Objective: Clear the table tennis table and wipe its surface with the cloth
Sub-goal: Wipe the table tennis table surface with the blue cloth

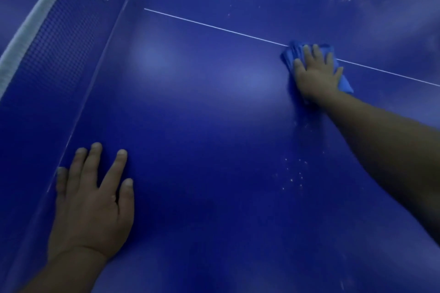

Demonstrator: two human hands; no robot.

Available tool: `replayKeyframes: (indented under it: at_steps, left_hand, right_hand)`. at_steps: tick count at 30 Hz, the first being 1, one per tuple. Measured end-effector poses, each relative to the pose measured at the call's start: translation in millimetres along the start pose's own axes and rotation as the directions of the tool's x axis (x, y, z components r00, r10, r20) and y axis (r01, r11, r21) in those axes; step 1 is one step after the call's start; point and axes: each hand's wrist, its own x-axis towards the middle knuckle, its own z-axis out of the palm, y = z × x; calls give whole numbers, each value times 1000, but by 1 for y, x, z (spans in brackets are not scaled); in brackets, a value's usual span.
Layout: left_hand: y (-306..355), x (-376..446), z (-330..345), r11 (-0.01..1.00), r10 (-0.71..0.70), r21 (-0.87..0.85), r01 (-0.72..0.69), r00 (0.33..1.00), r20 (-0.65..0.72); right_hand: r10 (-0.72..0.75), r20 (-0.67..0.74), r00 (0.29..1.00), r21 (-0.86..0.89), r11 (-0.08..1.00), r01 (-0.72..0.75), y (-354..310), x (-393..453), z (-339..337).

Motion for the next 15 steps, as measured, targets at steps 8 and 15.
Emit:
replayKeyframes:
  at_steps: [8, 15]
  left_hand:
    - [0, -2, -2, 1000, 11, -8, -11, 1000, -13]
    - [3, -2, 0, 1000, 14, -17, -15, 999, -39]
  right_hand:
    - [-928, 239, 284, -81, 273, 959, 63, -205, 22]
    - [-421, 18, 907, -32, 906, 422, -28, -42, 6]
